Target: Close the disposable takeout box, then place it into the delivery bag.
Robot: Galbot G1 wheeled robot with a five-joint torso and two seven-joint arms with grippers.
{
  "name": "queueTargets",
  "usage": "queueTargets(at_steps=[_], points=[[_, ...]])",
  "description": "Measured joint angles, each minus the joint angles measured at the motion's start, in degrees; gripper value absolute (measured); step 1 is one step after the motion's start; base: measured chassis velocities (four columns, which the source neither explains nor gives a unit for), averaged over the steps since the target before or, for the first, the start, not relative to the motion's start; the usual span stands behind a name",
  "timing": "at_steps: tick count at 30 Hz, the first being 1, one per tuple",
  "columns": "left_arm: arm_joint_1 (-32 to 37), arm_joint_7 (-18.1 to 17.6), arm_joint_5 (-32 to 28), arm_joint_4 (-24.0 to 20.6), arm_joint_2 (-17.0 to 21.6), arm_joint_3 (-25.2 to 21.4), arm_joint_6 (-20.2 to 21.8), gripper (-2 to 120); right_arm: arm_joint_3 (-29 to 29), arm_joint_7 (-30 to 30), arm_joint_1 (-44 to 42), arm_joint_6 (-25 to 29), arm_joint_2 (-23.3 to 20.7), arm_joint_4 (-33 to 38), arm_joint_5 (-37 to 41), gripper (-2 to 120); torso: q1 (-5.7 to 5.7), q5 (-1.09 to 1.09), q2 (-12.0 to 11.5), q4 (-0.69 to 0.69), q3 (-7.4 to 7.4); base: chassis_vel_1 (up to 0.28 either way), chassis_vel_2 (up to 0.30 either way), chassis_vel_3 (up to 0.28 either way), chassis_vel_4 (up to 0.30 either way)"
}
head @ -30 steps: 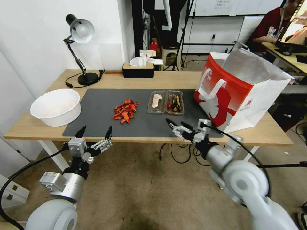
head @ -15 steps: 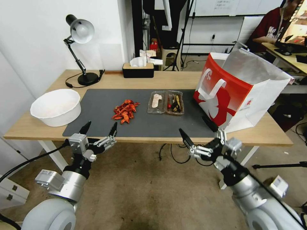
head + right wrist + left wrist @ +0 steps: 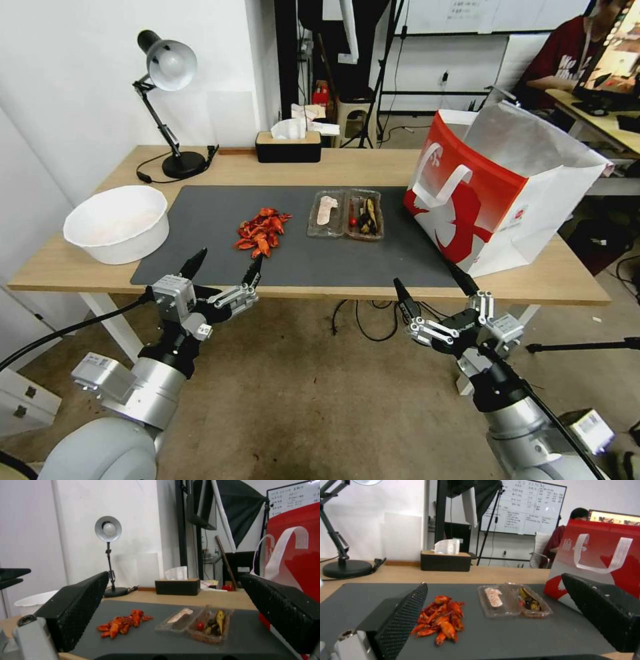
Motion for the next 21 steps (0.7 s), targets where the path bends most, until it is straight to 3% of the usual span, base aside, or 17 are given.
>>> queueTargets(at_steps=[9, 21], points=[[-5.5, -0.5, -0.1, 3.0, -0.4, 1.7, 2.3, 100, -0.2, 0.1, 0.5, -0.3, -1.0, 0.2, 0.8, 100, 0.01, 0.00, 0.0, 0.00, 0.00, 0.000, 0.000, 0.000, 0.000], [-7.6, -1.5, -1.0, 4.2, -0.4, 2.9, 4.0, 100, -1.5, 0.3, 0.3, -0.7, 0.1, -0.2, 0.5, 100, 0.01, 0.00, 0.0, 0.00, 0.01, 0.000, 0.000, 0.000, 0.000]])
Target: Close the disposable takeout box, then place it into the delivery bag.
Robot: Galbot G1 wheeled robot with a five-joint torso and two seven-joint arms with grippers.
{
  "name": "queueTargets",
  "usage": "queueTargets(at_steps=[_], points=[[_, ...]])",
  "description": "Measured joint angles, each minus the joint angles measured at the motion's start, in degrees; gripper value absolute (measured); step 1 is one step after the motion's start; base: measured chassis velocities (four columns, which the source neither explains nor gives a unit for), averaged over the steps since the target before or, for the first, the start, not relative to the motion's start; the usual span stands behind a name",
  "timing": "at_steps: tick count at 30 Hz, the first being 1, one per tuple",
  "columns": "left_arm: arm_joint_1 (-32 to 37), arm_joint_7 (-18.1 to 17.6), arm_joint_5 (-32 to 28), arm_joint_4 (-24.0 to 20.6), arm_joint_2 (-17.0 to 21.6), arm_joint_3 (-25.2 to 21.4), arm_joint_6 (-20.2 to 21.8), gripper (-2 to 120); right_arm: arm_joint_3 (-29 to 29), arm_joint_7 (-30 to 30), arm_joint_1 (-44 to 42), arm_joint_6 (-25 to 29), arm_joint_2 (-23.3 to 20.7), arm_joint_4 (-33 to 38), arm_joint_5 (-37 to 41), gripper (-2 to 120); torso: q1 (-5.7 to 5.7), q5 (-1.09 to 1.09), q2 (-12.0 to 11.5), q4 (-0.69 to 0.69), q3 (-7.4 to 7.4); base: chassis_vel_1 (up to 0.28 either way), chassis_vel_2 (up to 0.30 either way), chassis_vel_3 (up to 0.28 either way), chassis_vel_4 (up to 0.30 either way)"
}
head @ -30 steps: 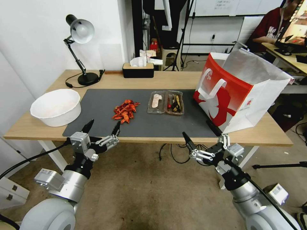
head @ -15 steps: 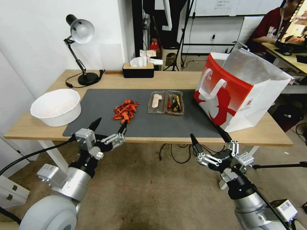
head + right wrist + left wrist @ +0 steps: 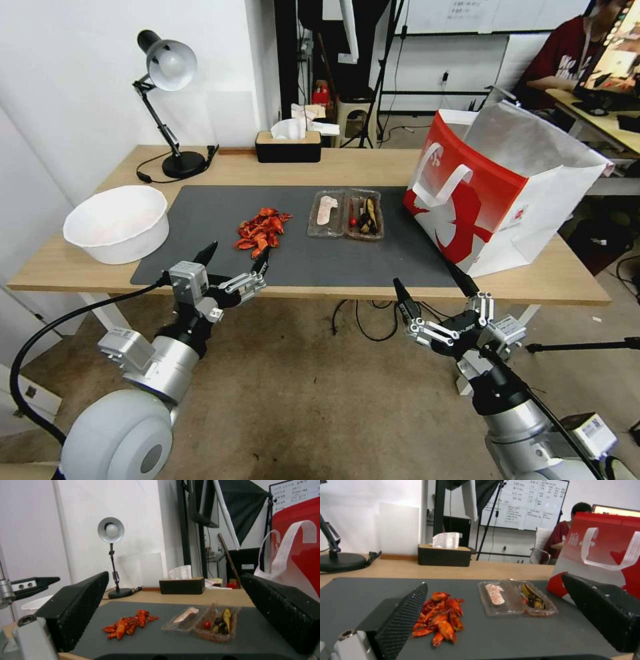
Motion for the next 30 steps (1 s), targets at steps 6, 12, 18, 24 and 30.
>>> queueTargets(at_steps=[6, 12, 18, 24, 30], points=[[-4.9, -6.1, -15.1, -2.8, 0.9, 1.6, 7.2, 100, -0.1, 0.1, 0.0, -0.2, 0.1, -0.7, -0.1, 100, 0.00, 0.01, 0.0, 0.00, 0.00, 0.000, 0.000, 0.000, 0.000], [-9.2, -12.7, -27.1, -4.3, 3.0, 3.7, 12.3, 100, -0.1, 0.2, 0.4, -0.7, -0.3, -1.2, -0.1, 100, 0.00, -0.02, 0.0, 0.00, 0.00, 0.000, 0.000, 0.000, 0.000], [-17.2, -15.2, -34.1, -3.0, 7.5, 6.2, 16.3, 100, -0.3, 0.3, 1.0, -1.1, -0.3, -2.3, 0.0, 100, 0.00, 0.02, 0.0, -0.01, 0.00, 0.000, 0.000, 0.000, 0.000], [-33.7, -17.0, -40.1, 5.7, 11.1, 14.0, 18.1, 100, 0.1, 0.3, 1.3, -1.2, -0.6, -3.8, 0.1, 100, 0.00, 0.01, 0.0, -0.01, 0.00, 0.000, 0.000, 0.000, 0.000], [-43.0, -17.1, -42.2, 12.0, 10.7, 20.7, 19.0, 100, 1.2, 0.4, 1.4, -1.6, -1.0, -4.3, 0.8, 100, 0.01, 0.00, 0.0, -0.01, 0.01, 0.000, 0.000, 0.000, 0.000]])
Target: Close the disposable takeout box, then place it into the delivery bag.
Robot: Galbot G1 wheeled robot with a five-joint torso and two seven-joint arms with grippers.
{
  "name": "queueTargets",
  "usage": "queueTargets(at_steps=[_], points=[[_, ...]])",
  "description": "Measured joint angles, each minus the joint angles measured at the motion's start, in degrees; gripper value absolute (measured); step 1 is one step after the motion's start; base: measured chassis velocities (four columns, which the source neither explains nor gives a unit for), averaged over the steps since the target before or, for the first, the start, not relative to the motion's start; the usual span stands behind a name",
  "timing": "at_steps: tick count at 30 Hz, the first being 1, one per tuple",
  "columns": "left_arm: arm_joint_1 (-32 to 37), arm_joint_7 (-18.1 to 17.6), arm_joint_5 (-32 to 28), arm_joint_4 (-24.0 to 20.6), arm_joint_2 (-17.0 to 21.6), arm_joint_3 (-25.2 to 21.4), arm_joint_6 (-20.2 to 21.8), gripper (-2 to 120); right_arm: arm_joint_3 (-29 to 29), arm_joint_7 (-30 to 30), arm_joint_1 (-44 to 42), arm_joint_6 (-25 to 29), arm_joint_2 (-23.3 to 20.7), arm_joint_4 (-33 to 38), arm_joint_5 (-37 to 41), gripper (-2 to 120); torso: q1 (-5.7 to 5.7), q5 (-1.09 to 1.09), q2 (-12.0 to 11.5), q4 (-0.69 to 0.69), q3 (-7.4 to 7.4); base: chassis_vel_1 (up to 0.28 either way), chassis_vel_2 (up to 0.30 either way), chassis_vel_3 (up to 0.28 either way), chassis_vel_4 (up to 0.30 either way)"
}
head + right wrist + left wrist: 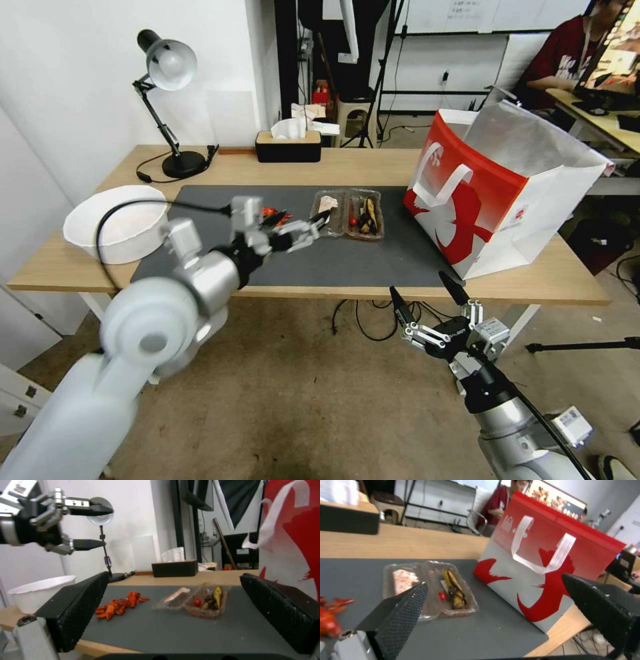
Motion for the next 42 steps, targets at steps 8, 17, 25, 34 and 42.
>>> queueTargets(at_steps=[8, 17, 25, 34, 42], points=[[-9.9, 0.5, -2.4, 7.9, -1.8, 7.9, 1.1, 100, 0.6, 0.0, -0.2, -0.3, 0.1, -0.5, 0.1, 100, 0.00, 0.00, 0.0, 0.01, 0.00, 0.000, 0.000, 0.000, 0.000], [-18.5, 2.3, -1.5, 16.1, -3.0, 15.0, 3.0, 100, 0.9, 0.1, -0.9, -0.6, 0.4, 0.0, 0.0, 100, 0.00, 0.01, 0.0, 0.01, -0.01, 0.000, 0.000, 0.000, 0.000], [-20.1, 3.5, 0.0, 22.4, -5.0, 16.4, 5.4, 100, 0.7, 0.0, -1.5, -0.6, 0.9, 0.3, -0.6, 100, 0.00, 0.00, 0.0, 0.01, -0.01, 0.000, 0.000, 0.000, 0.000], [-17.6, -6.5, -14.7, 24.2, -10.1, 10.5, 8.3, 100, 0.3, 0.0, -1.5, -0.4, 1.9, -0.1, -1.6, 100, -0.01, 0.01, 0.0, 0.01, -0.01, 0.000, 0.000, 0.000, 0.000], [-16.0, -15.7, -21.2, 25.6, -13.9, 8.3, 8.4, 100, -0.8, -0.1, -0.9, -0.2, 3.3, -1.3, -3.1, 100, -0.01, 0.00, 0.0, 0.01, -0.01, 0.000, 0.000, 0.000, 0.000]])
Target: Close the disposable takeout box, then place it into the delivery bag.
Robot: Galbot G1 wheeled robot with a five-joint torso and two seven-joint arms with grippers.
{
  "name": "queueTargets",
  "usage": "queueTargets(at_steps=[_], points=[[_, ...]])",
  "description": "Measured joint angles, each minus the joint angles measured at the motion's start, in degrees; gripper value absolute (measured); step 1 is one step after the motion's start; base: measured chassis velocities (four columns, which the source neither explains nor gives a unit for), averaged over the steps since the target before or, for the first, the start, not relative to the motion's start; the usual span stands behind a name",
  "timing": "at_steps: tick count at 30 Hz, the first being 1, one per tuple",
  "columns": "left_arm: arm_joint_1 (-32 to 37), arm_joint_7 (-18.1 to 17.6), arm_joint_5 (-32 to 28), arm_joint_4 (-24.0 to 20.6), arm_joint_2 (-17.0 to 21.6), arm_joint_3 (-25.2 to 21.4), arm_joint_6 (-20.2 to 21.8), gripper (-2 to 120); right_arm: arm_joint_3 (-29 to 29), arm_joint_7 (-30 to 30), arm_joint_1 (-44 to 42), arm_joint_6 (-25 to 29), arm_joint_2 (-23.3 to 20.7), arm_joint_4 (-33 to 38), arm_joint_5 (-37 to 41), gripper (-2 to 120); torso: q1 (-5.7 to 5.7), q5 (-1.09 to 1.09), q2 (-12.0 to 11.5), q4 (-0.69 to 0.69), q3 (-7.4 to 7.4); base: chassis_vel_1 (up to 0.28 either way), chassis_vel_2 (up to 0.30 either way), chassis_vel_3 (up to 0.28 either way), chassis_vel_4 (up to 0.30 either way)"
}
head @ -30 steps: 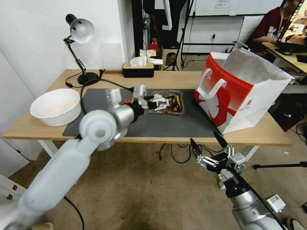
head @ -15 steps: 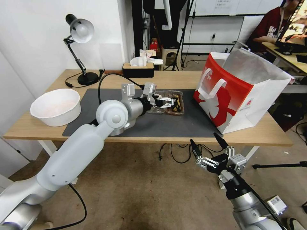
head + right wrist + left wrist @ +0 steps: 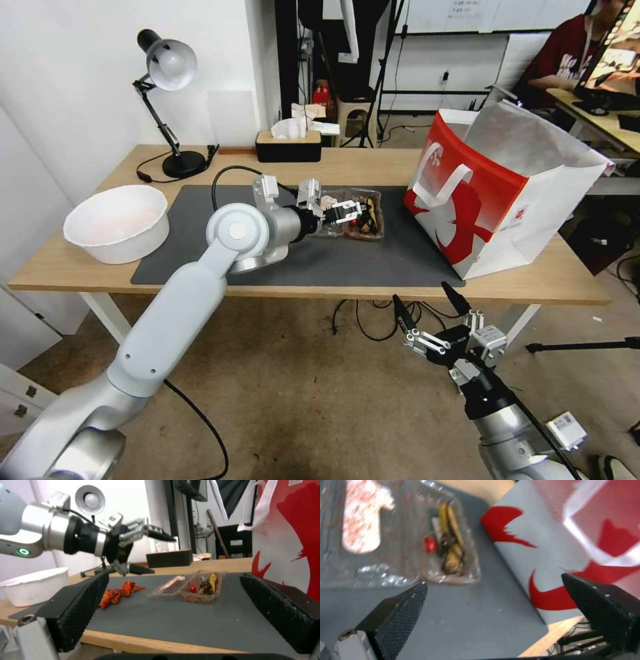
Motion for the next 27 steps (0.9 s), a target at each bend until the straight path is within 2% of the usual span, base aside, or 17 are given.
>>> queueTargets(at_steps=[1, 4, 5, 8, 16, 27], points=[[0.0, 0.0, 0.0, 0.0, 0.0, 0.0, 0.0, 100, 0.0, 0.0, 0.0, 0.0, 0.0, 0.0, 0.0, 100, 0.00, 0.00, 0.0, 0.00, 0.00, 0.000, 0.000, 0.000, 0.000], [-0.7, -4.8, -1.0, 3.3, -2.1, 0.3, 0.0, 100, 0.0, 0.0, 0.1, 0.0, 0.3, -0.3, -0.2, 100, 0.00, 0.00, 0.0, -0.01, 0.00, 0.000, 0.000, 0.000, 0.000], [-0.7, -4.8, -1.0, 3.3, -2.1, 0.3, 0.0, 100, 0.0, 0.0, 0.1, 0.0, 0.3, -0.3, -0.2, 100, 0.00, 0.00, 0.0, -0.01, 0.00, 0.000, 0.000, 0.000, 0.000], [-1.2, -8.3, -0.8, 6.7, -4.4, 0.5, 0.0, 100, 0.2, 0.0, 0.1, 0.0, 0.6, -0.3, -0.3, 100, 0.00, 0.00, 0.0, -0.02, 0.00, 0.000, 0.000, 0.000, 0.000], [-1.4, -8.7, 0.3, 10.0, -6.2, -1.5, -0.1, 100, 0.3, -0.1, 0.2, 0.2, 1.2, -1.0, -0.5, 100, 0.00, 0.00, 0.0, 0.00, 0.00, 0.000, 0.000, 0.000, 0.000], [-1.0, -7.4, 0.3, 9.9, -5.3, -2.2, -0.2, 100, -0.7, -0.1, 1.3, 0.1, 1.5, -2.5, -1.2, 100, 0.01, 0.00, 0.0, 0.00, 0.00, 0.000, 0.000, 0.000, 0.000]])
